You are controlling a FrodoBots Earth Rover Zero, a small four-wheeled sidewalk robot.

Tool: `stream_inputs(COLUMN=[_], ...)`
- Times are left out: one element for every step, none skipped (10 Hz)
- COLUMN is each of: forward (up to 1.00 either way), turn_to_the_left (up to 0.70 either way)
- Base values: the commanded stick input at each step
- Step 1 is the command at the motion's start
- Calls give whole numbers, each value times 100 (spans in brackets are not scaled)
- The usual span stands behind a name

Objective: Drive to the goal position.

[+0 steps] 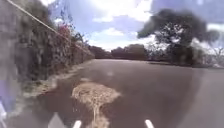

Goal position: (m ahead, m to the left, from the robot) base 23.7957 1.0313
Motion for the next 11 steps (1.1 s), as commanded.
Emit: stream_inputs(forward=[100, 100, 100, 100, 100, 100, 100, 100, 100, 100, 100], turn_to_the_left=[0, 0, 0, 0, 0, 0, 0, 0, 0, 0, 0])
